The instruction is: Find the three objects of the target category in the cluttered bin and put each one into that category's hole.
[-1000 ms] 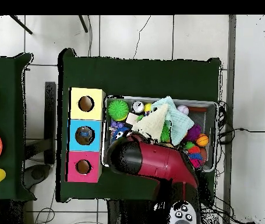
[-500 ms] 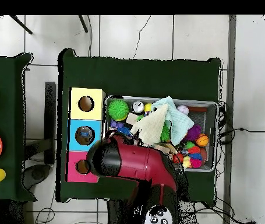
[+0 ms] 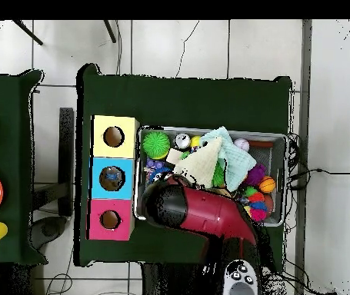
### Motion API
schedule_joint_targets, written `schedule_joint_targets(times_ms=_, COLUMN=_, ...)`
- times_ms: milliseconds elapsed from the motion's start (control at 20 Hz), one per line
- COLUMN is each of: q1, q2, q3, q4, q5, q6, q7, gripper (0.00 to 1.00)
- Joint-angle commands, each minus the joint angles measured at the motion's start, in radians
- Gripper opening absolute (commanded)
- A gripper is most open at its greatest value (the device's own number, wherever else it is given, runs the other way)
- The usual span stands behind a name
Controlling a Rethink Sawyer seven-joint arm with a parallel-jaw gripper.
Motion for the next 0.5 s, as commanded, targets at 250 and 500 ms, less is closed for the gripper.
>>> schedule_joint_targets(times_ms=250, q1=-0.073, q2=0.047, q3=0.097, q4=0.025, q5=-0.021, q6=-0.013, q7=0.072, gripper=0.00)
schedule_joint_targets(times_ms=500, q1=-0.062, q2=0.042, q3=0.078, q4=-0.031, q5=-0.012, q6=0.035, q7=0.079, gripper=0.00)
